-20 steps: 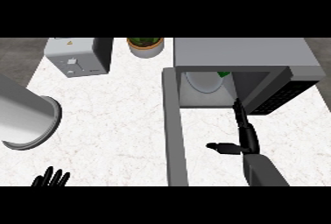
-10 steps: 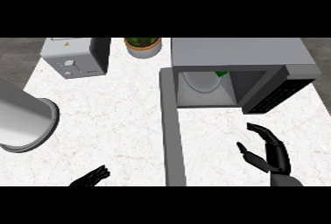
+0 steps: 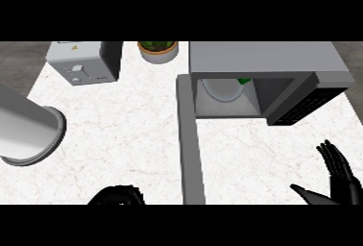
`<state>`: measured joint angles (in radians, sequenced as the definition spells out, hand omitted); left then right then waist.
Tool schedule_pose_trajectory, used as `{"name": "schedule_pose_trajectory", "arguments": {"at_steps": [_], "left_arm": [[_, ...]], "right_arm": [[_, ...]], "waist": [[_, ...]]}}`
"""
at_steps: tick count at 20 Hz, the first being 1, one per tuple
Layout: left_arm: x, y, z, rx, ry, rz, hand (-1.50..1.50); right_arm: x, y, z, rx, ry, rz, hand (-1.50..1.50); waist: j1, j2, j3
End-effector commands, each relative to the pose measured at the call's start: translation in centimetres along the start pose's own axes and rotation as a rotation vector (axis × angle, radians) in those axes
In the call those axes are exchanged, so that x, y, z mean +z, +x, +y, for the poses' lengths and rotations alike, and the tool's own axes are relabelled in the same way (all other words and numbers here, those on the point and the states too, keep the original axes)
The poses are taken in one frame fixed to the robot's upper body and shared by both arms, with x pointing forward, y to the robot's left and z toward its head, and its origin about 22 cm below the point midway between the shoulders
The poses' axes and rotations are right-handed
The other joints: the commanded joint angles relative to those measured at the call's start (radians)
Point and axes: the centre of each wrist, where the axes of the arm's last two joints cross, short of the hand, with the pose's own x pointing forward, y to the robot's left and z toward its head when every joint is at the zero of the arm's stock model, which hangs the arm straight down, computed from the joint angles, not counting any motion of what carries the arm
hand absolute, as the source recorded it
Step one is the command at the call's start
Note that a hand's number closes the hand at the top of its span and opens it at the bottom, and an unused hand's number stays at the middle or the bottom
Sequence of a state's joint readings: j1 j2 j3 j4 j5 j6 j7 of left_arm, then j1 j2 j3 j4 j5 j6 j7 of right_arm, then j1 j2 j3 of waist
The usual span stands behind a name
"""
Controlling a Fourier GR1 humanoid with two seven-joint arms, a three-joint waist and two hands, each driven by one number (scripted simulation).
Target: Pick up the milk, place it into the microwave and close the microwave
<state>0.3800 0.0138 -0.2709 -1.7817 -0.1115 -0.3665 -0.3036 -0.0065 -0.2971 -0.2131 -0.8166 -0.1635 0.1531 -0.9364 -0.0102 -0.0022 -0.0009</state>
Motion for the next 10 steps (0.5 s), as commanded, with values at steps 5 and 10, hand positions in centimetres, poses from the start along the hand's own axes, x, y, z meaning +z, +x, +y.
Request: {"name": "schedule_pose_trajectory", "arguments": {"at_steps": [5,10], "left_arm": [[-6.3,-3.0,-1.0,-0.114,0.008,-0.006,1.50],[-7.7,-3.4,-3.4,-0.179,-0.270,0.191,1.50]], "right_arm": [[1.2,1.1,-5.0,-0.018,-0.028,-0.012,-1.50],[1.2,1.8,-5.8,-0.030,0.001,-0.024,-1.50]], "waist": [[0.005,0.003,0.001],[-0.006,0.003,0.002]]}}
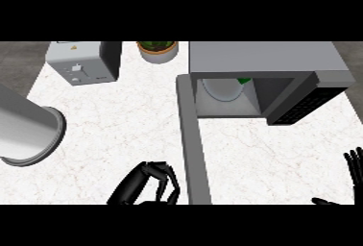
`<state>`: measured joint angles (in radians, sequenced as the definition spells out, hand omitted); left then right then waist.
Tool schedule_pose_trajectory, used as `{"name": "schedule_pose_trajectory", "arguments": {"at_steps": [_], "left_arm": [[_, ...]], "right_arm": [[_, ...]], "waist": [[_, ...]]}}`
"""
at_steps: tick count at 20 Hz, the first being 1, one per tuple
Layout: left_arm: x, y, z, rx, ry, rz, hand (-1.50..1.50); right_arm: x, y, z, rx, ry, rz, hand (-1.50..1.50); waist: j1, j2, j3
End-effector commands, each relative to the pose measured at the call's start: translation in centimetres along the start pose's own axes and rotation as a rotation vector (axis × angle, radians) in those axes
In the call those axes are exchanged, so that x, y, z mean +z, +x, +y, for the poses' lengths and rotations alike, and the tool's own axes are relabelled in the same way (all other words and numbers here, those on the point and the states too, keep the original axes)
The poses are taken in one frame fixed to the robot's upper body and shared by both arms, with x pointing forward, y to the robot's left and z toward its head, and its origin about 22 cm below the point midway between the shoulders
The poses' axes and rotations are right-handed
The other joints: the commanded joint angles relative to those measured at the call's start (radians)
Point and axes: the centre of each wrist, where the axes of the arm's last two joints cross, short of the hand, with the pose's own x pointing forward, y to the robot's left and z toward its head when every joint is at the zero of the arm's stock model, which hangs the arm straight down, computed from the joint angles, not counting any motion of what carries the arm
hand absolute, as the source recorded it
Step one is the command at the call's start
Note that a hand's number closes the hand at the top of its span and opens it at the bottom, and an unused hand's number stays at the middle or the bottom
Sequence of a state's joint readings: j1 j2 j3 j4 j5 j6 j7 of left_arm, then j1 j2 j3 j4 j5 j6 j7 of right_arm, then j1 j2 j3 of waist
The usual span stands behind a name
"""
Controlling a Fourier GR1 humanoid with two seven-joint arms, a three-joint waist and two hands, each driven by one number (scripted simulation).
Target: Pick up the milk, place it into the microwave and close the microwave
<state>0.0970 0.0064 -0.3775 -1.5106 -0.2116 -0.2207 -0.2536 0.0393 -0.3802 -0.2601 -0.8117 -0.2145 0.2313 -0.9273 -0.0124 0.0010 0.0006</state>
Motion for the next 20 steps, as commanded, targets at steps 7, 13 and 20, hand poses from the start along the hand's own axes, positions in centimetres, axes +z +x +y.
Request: {"name": "schedule_pose_trajectory", "arguments": {"at_steps": [7,13,20], "left_arm": [[-4.2,-2.9,-5.2,-0.076,-0.394,0.244,1.50],[-5.6,-3.6,-8.3,-0.128,-0.410,0.142,1.50],[-6.9,-1.6,-10.5,-0.051,-0.322,0.013,1.50]], "right_arm": [[0.5,1.3,-2.1,-0.047,0.051,-0.073,-1.50],[-2.7,2.6,-1.6,-0.082,0.123,-0.114,-1.50],[-3.8,4.0,-1.1,-0.126,0.202,-0.148,-1.50]], "waist": [[-0.019,0.002,-0.001],[-0.025,0.003,-0.003],[-0.061,0.007,-0.005]]}}
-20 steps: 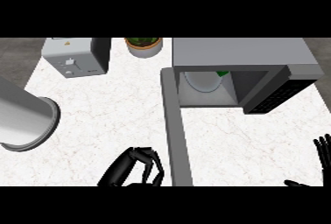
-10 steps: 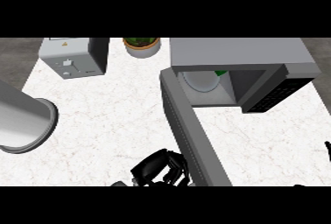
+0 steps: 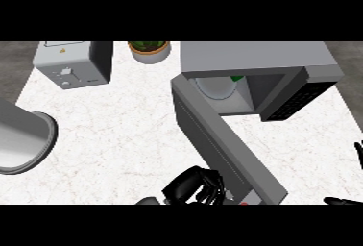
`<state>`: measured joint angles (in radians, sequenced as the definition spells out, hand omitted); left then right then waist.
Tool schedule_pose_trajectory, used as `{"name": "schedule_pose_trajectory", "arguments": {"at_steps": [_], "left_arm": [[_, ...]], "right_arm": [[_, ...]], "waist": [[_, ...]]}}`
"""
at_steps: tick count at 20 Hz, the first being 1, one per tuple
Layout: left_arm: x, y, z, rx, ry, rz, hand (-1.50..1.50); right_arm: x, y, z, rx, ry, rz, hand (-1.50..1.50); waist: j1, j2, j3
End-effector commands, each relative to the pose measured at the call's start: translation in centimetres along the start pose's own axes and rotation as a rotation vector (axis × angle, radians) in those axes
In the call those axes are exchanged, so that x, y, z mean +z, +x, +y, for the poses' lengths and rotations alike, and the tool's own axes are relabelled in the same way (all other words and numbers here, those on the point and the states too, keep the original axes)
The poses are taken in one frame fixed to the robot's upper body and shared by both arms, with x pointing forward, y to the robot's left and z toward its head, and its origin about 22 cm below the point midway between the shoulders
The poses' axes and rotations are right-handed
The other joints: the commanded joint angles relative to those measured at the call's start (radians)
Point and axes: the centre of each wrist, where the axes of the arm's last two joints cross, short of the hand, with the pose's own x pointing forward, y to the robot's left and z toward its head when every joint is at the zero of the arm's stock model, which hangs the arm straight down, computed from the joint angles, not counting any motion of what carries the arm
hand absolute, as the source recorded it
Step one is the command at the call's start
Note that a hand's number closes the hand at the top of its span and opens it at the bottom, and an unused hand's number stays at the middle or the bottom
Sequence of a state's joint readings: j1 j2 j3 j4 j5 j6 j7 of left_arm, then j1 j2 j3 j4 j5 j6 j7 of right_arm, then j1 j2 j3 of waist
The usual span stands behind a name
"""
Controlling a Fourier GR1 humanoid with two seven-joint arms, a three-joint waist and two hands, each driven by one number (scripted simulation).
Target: Pick up the milk, place it into the microwave and close the microwave
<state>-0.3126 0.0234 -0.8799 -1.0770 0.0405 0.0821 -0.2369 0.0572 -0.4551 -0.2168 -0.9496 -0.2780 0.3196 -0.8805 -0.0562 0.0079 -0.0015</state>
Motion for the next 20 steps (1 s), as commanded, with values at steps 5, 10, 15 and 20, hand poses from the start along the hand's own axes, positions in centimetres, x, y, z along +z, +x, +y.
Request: {"name": "schedule_pose_trajectory", "arguments": {"at_steps": [5,10,15,20], "left_arm": [[-2.9,2.9,-1.0,0.017,0.050,-0.081,-1.50],[-4.3,4.6,-0.5,0.004,0.105,-0.102,1.50],[-6.0,6.2,1.4,0.003,0.177,-0.122,1.50],[-7.9,8.1,3.3,-0.066,0.245,-0.179,1.50]], "right_arm": [[-2.9,1.5,1.4,-0.102,0.124,-0.108,-1.50],[-3.5,2.2,1.7,-0.123,0.156,-0.107,-1.50],[-5.6,3.6,2.3,-0.138,0.216,-0.135,-1.50],[-7.5,4.7,2.8,-0.123,0.281,-0.143,-1.50]], "waist": [[-0.065,0.008,-0.003],[-0.107,0.013,-0.003],[-0.151,0.019,-0.005],[-0.190,0.032,-0.005]]}}
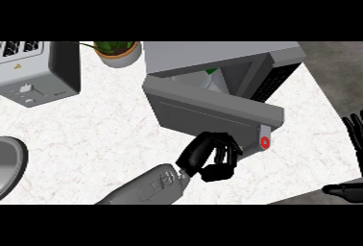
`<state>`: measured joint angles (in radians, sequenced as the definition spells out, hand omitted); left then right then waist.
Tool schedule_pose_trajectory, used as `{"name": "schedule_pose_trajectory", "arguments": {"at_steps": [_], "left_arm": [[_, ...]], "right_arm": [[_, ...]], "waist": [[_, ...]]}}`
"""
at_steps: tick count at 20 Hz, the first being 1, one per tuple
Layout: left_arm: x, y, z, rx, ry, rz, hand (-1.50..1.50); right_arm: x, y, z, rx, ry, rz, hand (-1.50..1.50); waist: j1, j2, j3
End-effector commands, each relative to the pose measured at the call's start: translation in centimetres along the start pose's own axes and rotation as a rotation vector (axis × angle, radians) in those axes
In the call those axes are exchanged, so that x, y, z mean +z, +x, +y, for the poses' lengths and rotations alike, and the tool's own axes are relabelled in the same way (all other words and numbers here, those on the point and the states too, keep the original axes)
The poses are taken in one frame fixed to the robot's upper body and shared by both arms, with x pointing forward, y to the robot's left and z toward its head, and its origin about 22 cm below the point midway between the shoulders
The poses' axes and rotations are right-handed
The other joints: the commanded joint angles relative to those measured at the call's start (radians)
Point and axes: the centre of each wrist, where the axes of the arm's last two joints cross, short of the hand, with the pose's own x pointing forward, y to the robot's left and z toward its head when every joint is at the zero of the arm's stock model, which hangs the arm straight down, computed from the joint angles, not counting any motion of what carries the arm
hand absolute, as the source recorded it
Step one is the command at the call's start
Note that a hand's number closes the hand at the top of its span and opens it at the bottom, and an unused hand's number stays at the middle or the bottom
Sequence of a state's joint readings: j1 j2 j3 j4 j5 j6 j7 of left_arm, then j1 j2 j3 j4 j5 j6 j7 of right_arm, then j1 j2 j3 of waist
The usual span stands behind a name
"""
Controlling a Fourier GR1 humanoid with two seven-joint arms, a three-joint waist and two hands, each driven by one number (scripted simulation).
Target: Pick up the milk, place it into the microwave and close the microwave
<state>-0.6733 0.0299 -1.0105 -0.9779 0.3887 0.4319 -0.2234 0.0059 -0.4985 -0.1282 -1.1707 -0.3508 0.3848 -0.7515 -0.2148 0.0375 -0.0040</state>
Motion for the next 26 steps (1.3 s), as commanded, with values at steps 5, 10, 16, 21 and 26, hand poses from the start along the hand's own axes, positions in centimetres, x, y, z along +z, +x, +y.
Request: {"name": "schedule_pose_trajectory", "arguments": {"at_steps": [5,10,16,21,26], "left_arm": [[-4.5,5.3,1.4,0.000,0.067,-0.156,1.50],[-6.1,6.4,2.8,0.002,0.121,-0.143,1.50],[-7.6,7.8,3.8,-0.012,0.163,-0.151,1.50],[-8.6,8.4,4.7,-0.031,0.204,-0.144,1.50],[-8.8,8.7,4.9,-0.015,0.222,-0.141,1.50]], "right_arm": [[-3.7,1.8,-0.1,-0.030,0.093,-0.083,-1.50],[-5.0,2.7,-0.1,-0.052,0.131,-0.110,-1.50],[-6.9,3.2,1.0,-0.119,0.195,-0.140,-1.50],[-8.5,4.5,0.5,-0.111,0.233,-0.152,-1.50],[-10.0,5.2,1.6,-0.158,0.320,-0.168,-1.50]], "waist": [[-0.065,0.017,0.001],[-0.108,0.029,0.003],[-0.137,0.042,0.007],[-0.161,0.051,0.007],[-0.168,0.054,0.007]]}}
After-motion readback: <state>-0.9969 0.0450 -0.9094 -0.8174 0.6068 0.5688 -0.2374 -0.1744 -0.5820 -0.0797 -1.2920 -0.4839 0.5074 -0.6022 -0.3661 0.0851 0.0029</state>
